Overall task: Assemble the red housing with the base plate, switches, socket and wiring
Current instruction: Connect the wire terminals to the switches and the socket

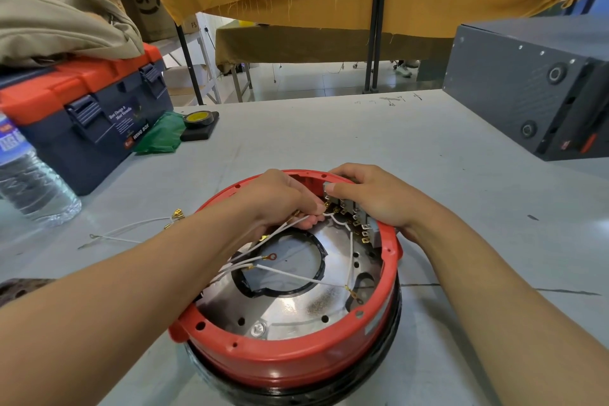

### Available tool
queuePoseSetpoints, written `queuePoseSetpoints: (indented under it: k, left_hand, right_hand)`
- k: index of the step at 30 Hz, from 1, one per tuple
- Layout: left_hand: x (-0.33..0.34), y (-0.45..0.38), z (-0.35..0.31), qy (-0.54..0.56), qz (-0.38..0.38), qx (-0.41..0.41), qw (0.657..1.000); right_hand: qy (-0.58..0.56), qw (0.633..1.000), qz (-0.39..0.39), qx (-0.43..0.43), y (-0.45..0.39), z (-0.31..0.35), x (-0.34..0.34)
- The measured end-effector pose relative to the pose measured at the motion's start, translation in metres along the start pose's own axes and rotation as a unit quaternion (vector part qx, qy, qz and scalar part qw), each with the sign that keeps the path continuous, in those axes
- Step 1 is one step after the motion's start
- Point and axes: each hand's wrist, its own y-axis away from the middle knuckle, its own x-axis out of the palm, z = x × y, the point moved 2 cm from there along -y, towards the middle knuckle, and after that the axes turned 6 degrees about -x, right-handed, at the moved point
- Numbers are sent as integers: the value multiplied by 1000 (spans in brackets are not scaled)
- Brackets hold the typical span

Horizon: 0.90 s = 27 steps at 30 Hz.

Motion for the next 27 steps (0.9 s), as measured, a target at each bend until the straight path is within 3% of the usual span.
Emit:
queuePoseSetpoints:
  k: [7, 16, 27]
  left_hand:
    - [3, 0, 3, 13, -29, 21, 999]
    - [2, 7, -1, -10, 0, 32, 999]
    - [2, 8, 1, -182, -72, 128, 972]
  right_hand:
    - [15, 1000, 5, -7, 0, 1, 0]
    - [20, 1000, 9, -11, 1, 0, -1]
    - [26, 1000, -6, 2, 1, 2, -1]
